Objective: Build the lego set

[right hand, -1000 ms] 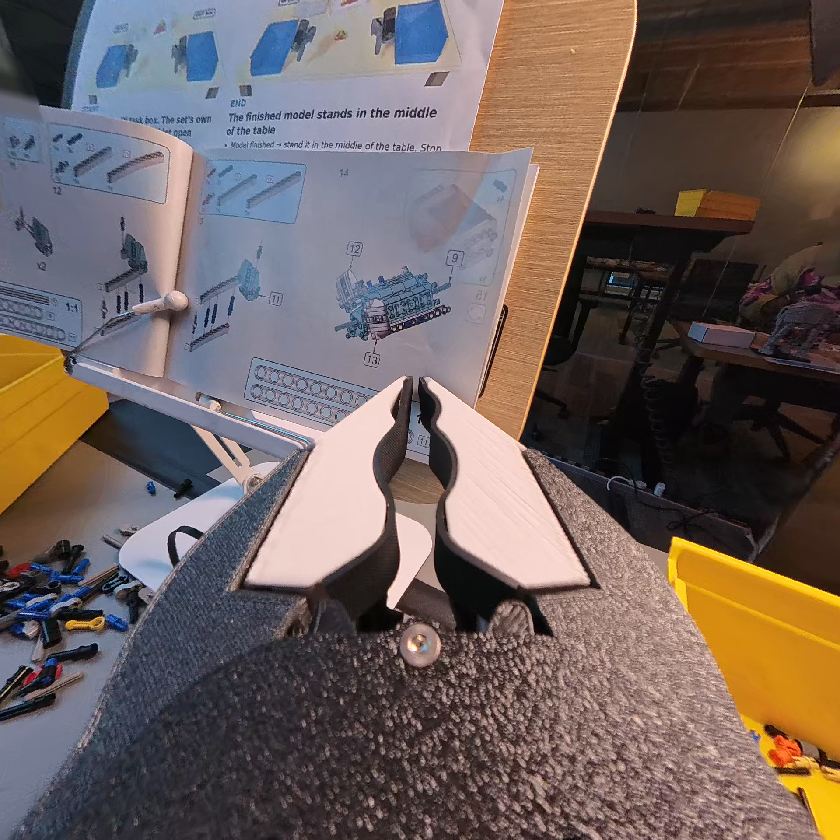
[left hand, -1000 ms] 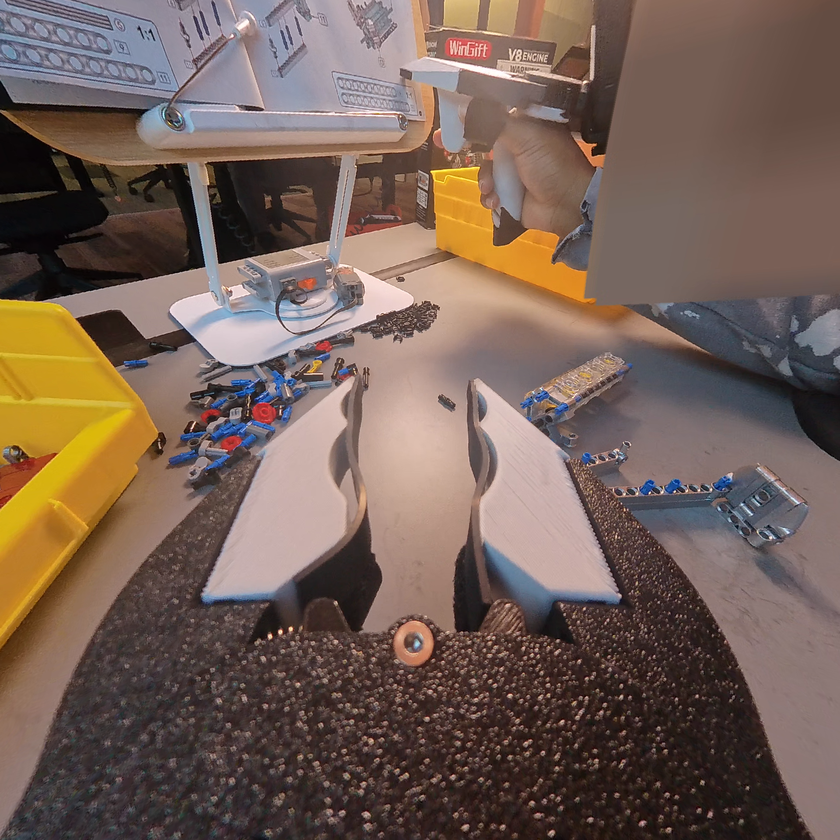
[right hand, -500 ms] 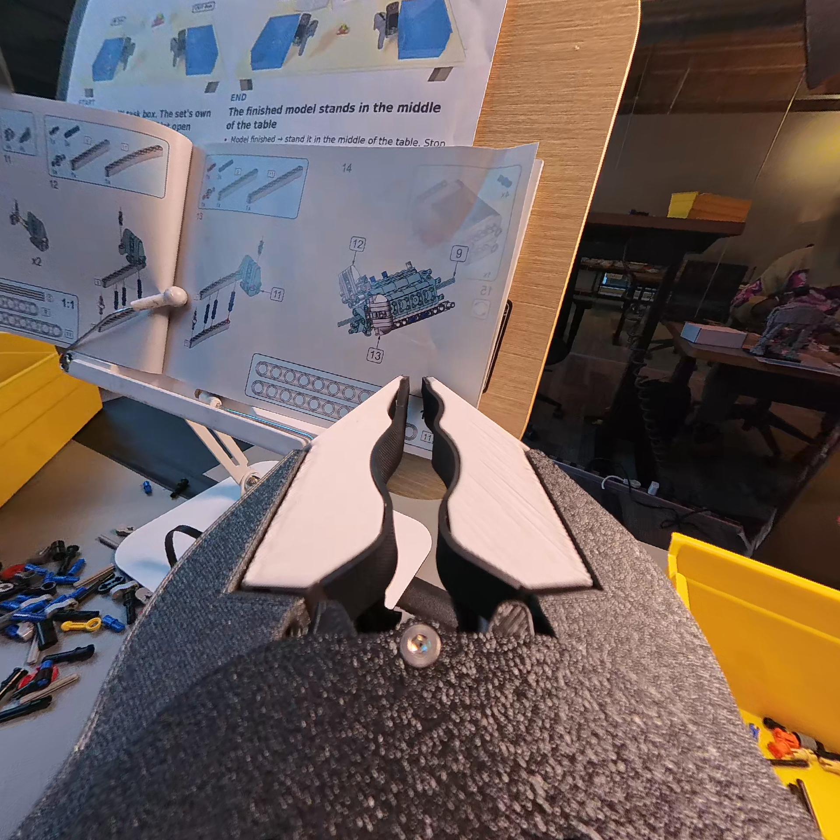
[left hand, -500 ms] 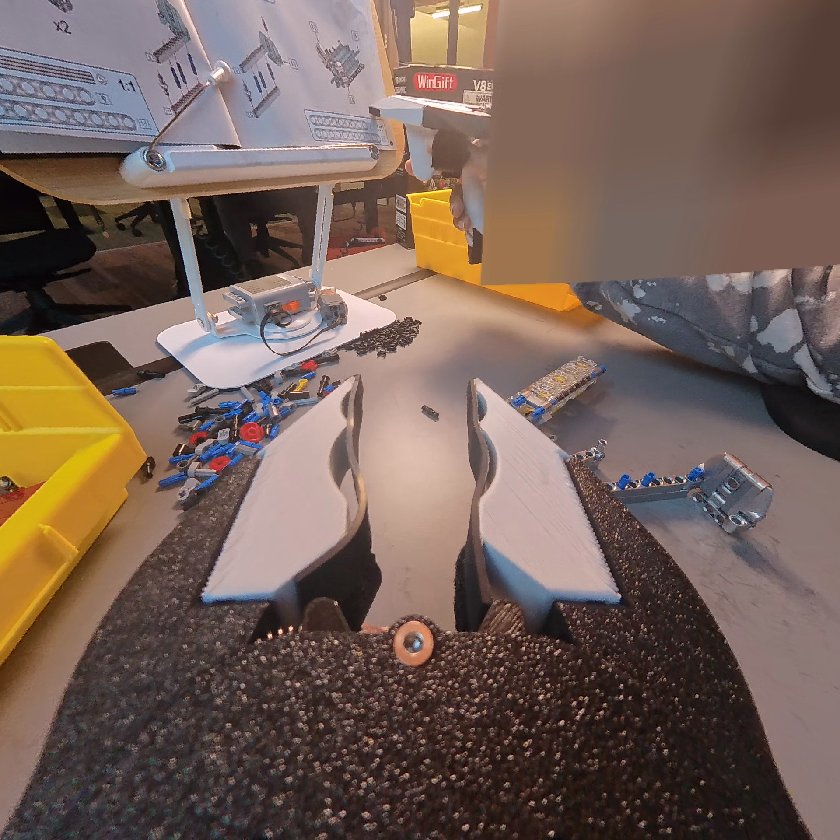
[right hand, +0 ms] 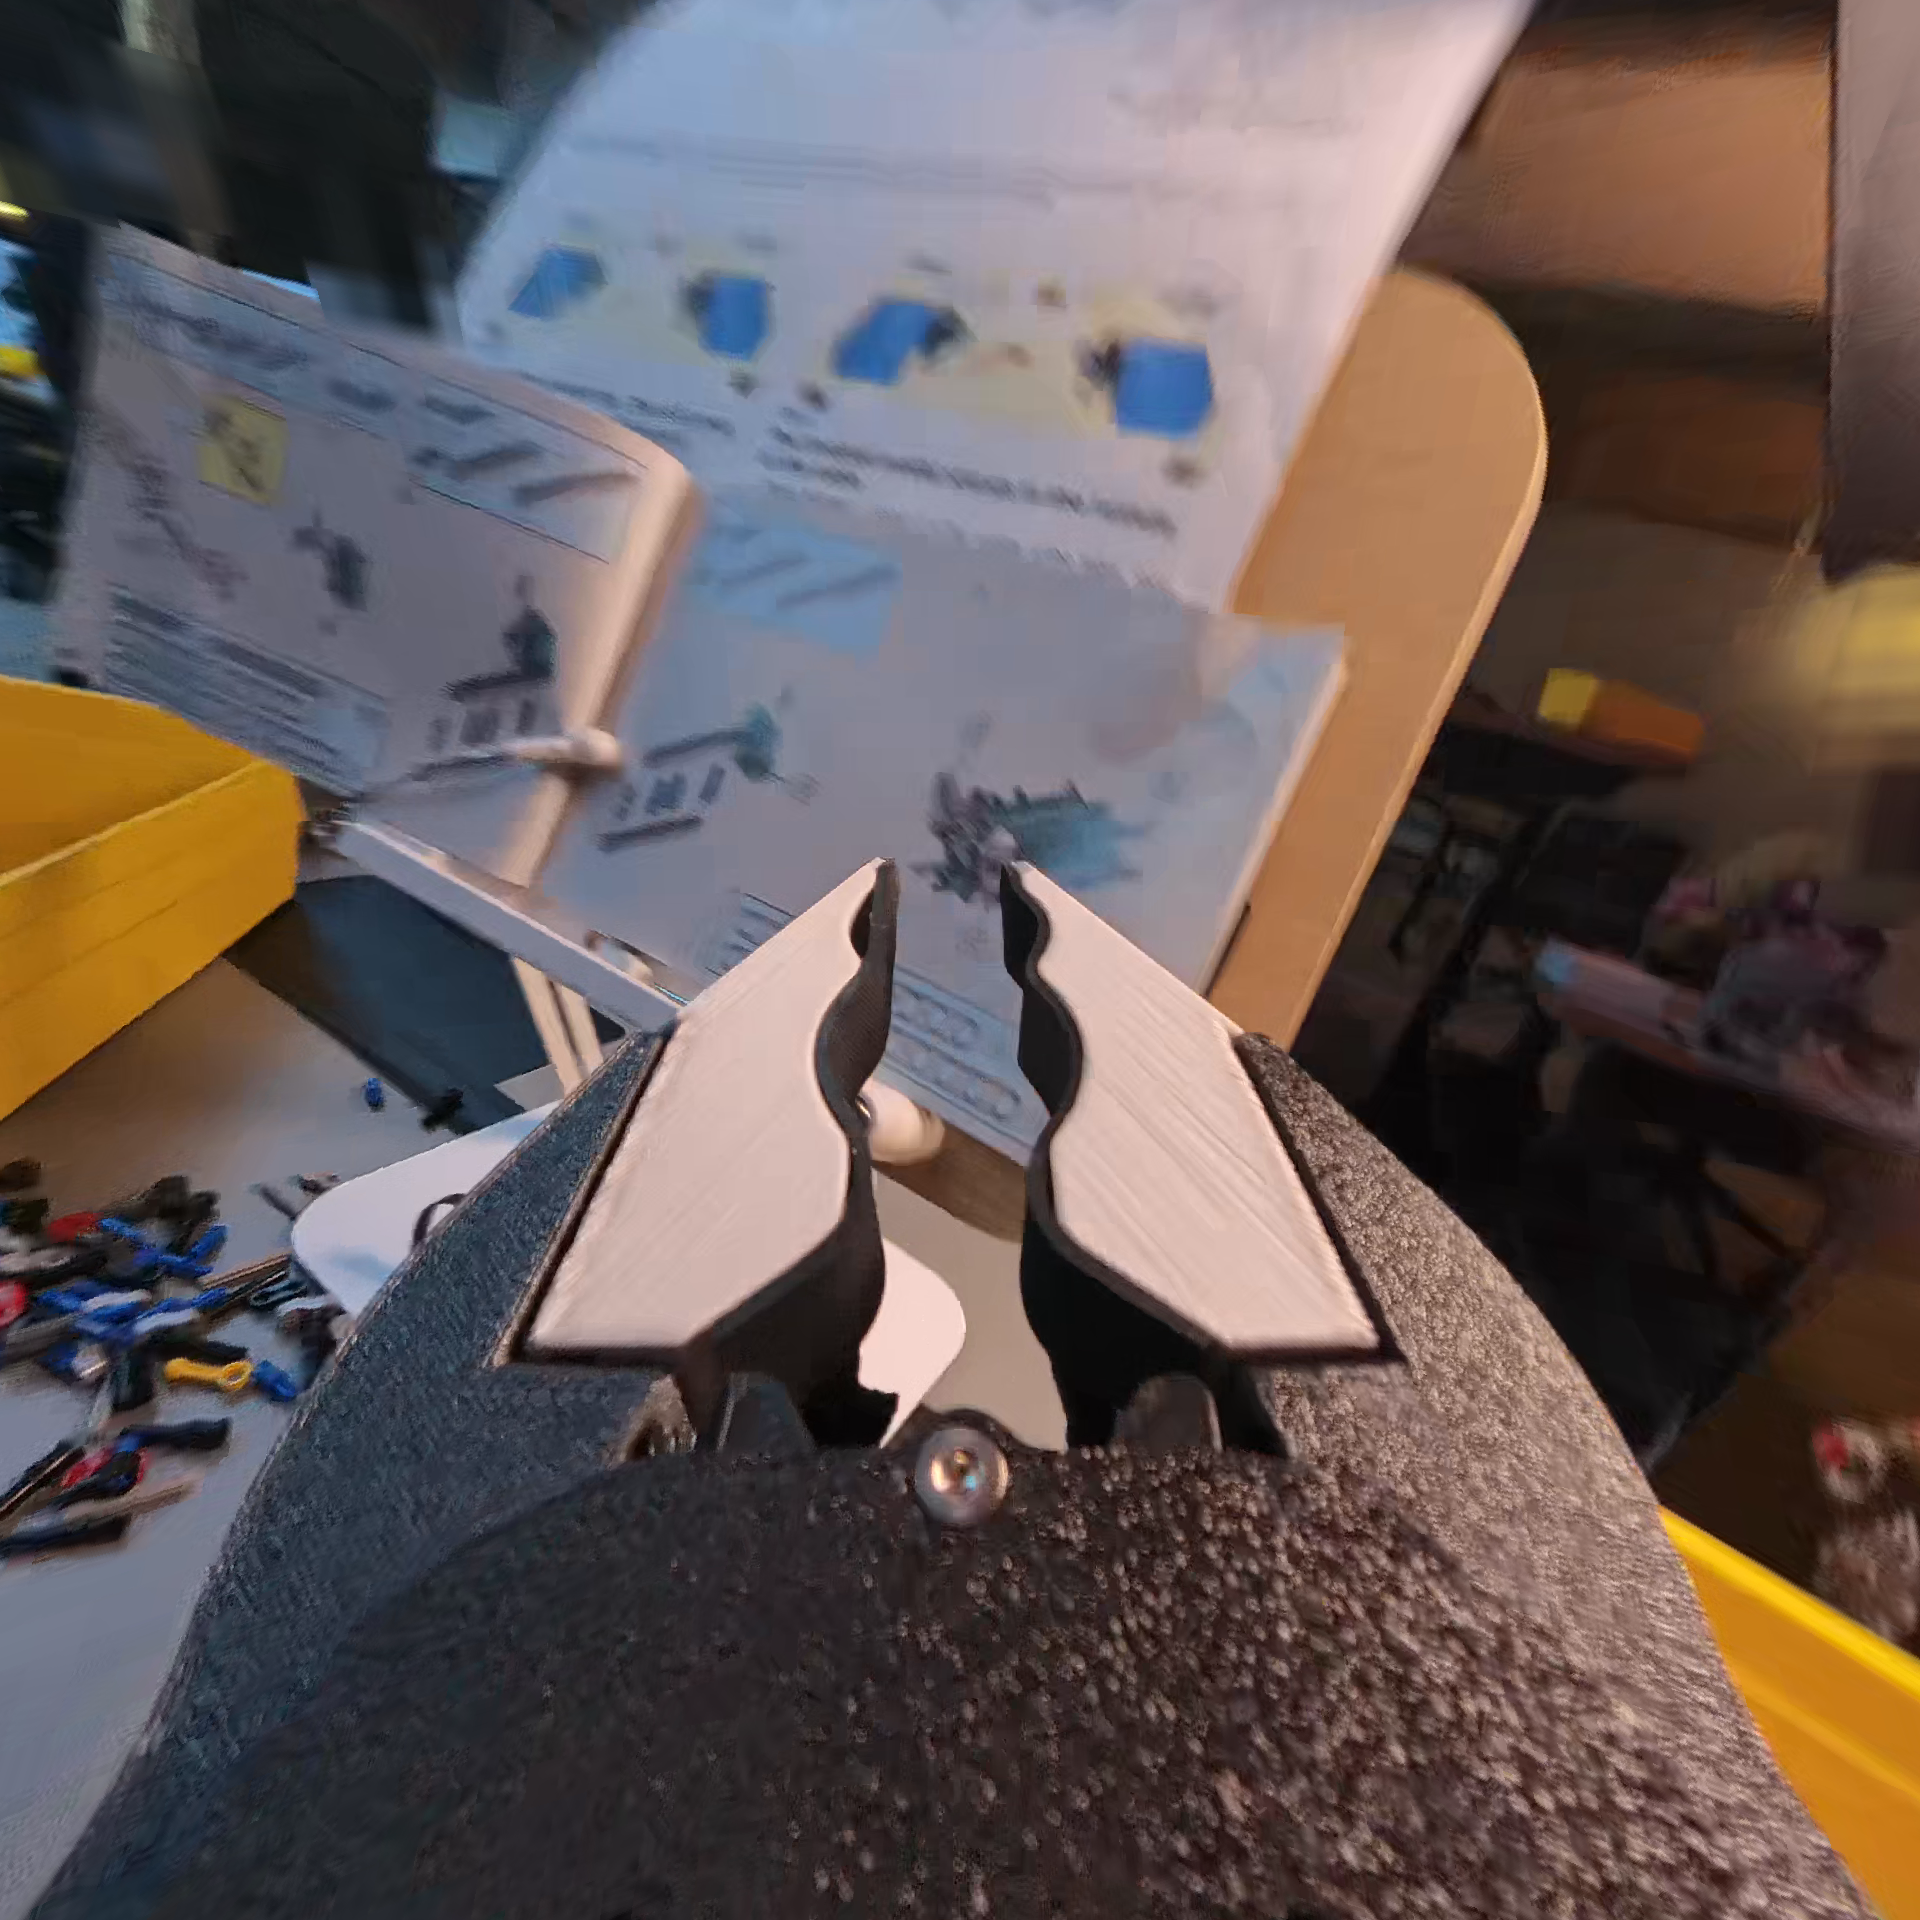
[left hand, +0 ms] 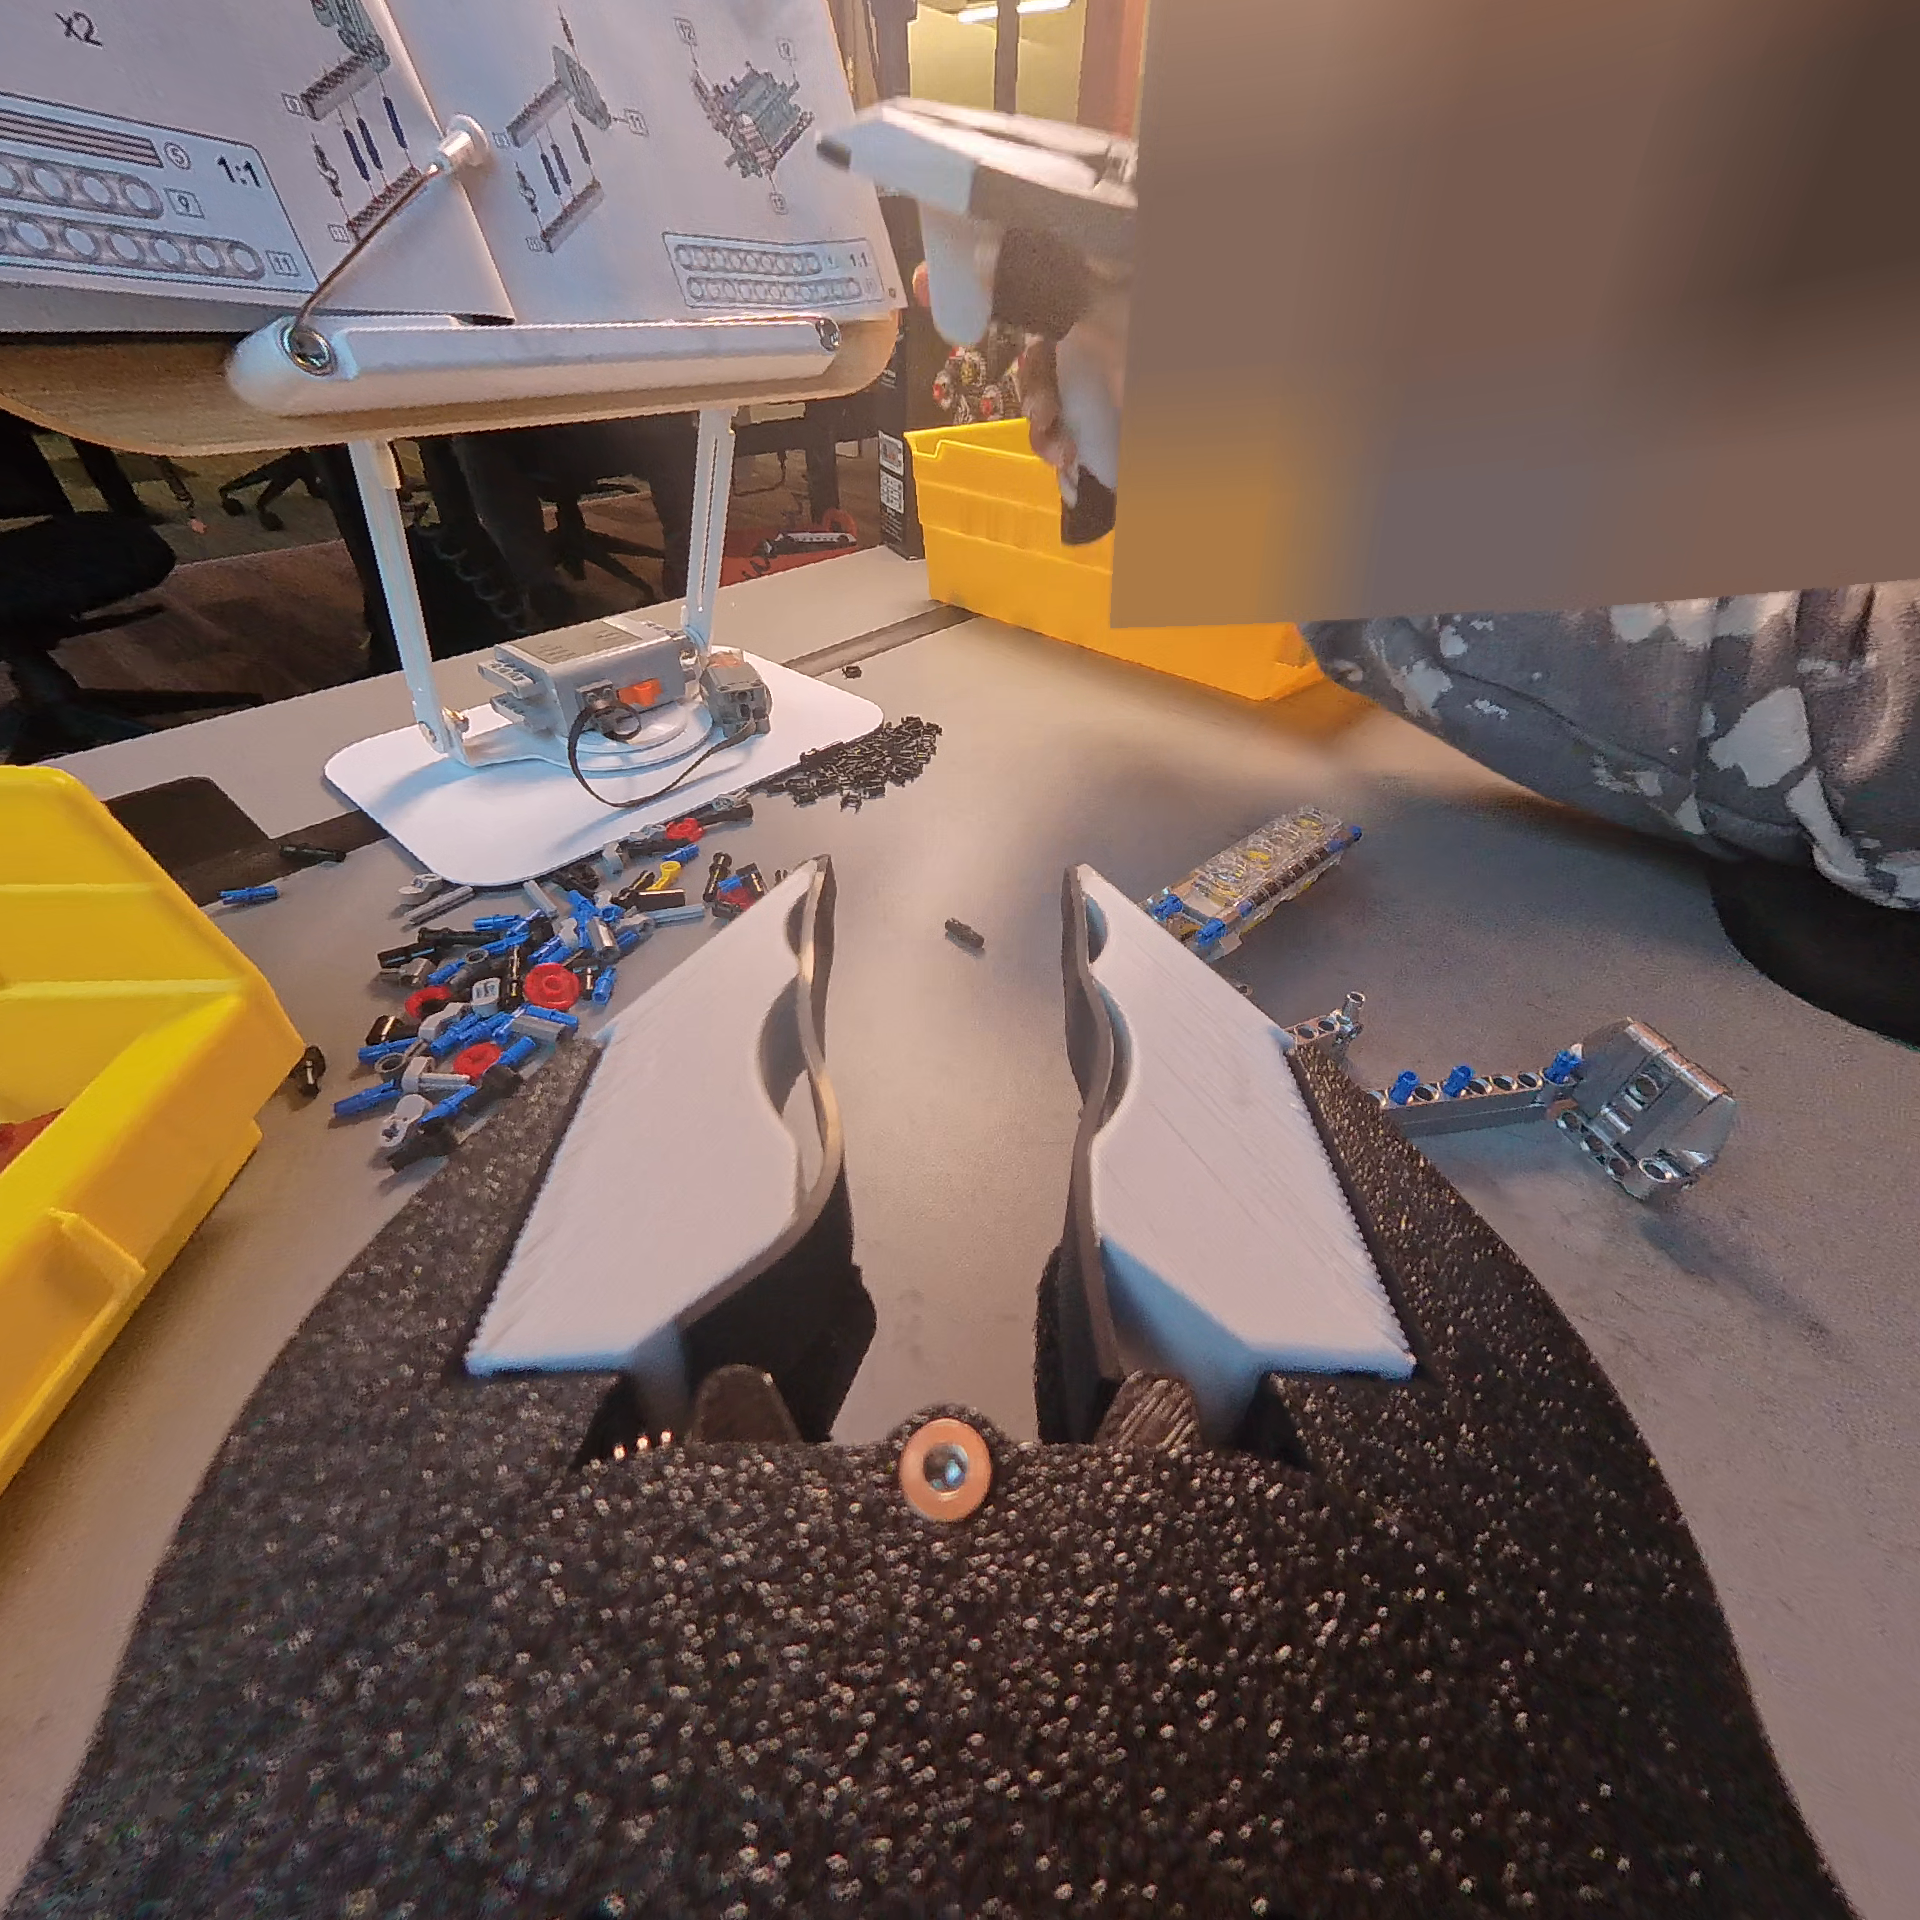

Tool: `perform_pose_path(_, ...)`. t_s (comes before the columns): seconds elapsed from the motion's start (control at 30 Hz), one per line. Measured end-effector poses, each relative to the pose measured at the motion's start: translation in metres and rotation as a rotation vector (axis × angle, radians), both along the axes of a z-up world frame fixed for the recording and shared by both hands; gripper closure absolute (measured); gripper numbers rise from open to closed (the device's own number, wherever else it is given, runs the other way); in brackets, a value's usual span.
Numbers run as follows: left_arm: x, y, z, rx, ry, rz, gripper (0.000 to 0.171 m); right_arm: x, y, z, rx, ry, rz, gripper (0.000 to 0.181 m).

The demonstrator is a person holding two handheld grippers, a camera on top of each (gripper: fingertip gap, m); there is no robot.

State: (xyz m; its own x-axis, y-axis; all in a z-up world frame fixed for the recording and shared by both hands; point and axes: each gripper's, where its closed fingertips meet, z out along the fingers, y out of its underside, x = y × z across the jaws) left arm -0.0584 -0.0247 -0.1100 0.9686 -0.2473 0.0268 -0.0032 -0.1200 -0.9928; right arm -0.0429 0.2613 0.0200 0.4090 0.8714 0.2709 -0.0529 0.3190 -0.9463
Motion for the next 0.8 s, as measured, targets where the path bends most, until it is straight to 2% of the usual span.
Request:
perform_pose_path(0.07, -0.001, 0.0, 0.0, -0.003, 0.006, 0.006, 0.13, 0.0, -0.056, 0.019, 0.12, -0.056, 0.22, 0.163)
perform_pose_path(0.13, -0.001, 0.0, 0.0, -0.005, 0.001, 0.001, 0.13, 0.005, -0.111, 0.006, 0.104, -0.221, 0.453, 0.162)
perform_pose_path(0.2, 0.003, -0.002, 0.001, -0.009, 0.003, -0.013, 0.13, 0.02, -0.154, -0.037, 0.04, -0.449, 0.626, 0.155)
perform_pose_path(0.27, 0.008, -0.004, 0.001, -0.024, 0.036, -0.043, 0.129, 0.049, -0.192, -0.093, -0.063, -0.682, 0.766, 0.146)
perform_pose_path(0.37, 0.016, -0.007, -0.014, -0.107, 0.172, -0.116, 0.128, 0.084, -0.212, -0.164, -0.11, -0.888, 0.709, 0.142)
perform_pose_path(0.47, 0.02, -0.015, -0.034, -0.197, 0.26, -0.195, 0.128, 0.103, -0.226, -0.201, -0.099, -0.977, 0.63, 0.146)
perform_pose_path(0.5, 0.021, -0.018, -0.039, -0.222, 0.253, -0.222, 0.128, 0.104, -0.225, -0.206, -0.071, -0.984, 0.58, 0.156)
perform_pose_path(0.53, 0.023, -0.02, -0.042, -0.24, 0.239, -0.245, 0.128, 0.103, -0.224, -0.207, -0.027, -0.977, 0.54, 0.158)
perform_pose_path(0.67, 0.034, -0.027, -0.055, -0.301, 0.22, -0.319, 0.128, 0.11, -0.229, -0.207, 0.126, -0.997, 0.478, 0.158)
perform_pose_path(0.8, 0.045, -0.032, -0.07, -0.338, 0.316, -0.353, 0.128, 0.116, -0.225, -0.21, 0.431, -1.038, 0.344, 0.154)
